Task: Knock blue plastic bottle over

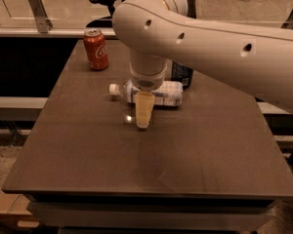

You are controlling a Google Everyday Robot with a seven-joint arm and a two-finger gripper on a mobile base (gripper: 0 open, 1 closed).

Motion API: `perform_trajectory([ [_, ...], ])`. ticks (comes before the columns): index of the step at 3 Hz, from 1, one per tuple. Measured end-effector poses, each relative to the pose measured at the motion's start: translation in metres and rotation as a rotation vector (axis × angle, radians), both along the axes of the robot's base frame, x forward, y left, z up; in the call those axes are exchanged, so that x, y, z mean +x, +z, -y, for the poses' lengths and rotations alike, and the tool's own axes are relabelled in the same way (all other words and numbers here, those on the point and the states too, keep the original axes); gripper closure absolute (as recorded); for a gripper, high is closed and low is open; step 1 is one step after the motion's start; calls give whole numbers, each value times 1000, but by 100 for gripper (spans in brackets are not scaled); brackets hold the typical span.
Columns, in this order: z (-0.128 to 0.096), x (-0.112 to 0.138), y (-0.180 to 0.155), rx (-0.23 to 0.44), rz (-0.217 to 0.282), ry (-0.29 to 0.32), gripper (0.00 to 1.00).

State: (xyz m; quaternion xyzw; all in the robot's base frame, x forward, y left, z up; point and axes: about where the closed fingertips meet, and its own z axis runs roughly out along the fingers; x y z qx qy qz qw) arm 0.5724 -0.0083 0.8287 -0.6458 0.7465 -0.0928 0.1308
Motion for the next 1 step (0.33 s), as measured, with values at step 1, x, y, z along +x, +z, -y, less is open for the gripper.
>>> perform_trajectory([
  [1,0,0,0,0,0,0,0],
])
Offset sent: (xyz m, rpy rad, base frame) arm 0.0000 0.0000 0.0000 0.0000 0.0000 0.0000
